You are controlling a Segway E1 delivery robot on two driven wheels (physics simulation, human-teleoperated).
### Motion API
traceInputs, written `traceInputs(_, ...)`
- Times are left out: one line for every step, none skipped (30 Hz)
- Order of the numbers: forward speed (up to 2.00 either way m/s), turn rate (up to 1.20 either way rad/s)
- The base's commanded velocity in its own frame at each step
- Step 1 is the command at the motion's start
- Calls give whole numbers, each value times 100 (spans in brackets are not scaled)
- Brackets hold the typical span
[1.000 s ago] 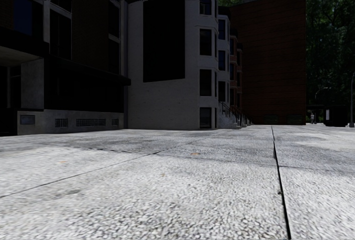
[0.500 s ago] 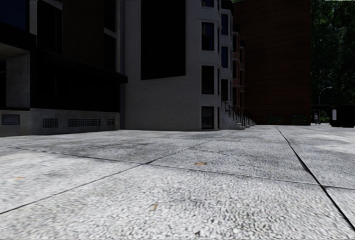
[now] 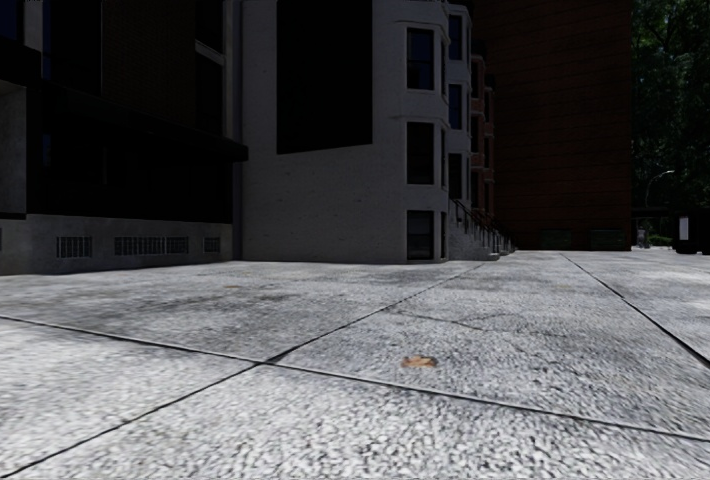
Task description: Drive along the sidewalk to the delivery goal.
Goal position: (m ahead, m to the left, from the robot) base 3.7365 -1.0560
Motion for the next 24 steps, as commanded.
traceInputs(200, 0)
traceInputs(200, 0)
traceInputs(200, 0)
traceInputs(200, 0)
traceInputs(200, 0)
traceInputs(200, 0)
traceInputs(200, 0)
traceInputs(200, 0)
traceInputs(200, 0)
traceInputs(200, 0)
traceInputs(200, 0)
traceInputs(200, 0)
traceInputs(200, 0)
traceInputs(200, 0)
traceInputs(200, 0)
traceInputs(200, 0)
traceInputs(200, 0)
traceInputs(200, 0)
traceInputs(200, 0)
traceInputs(200, 0)
traceInputs(200, 0)
traceInputs(200, 0)
traceInputs(200, 0)
traceInputs(200, 0)
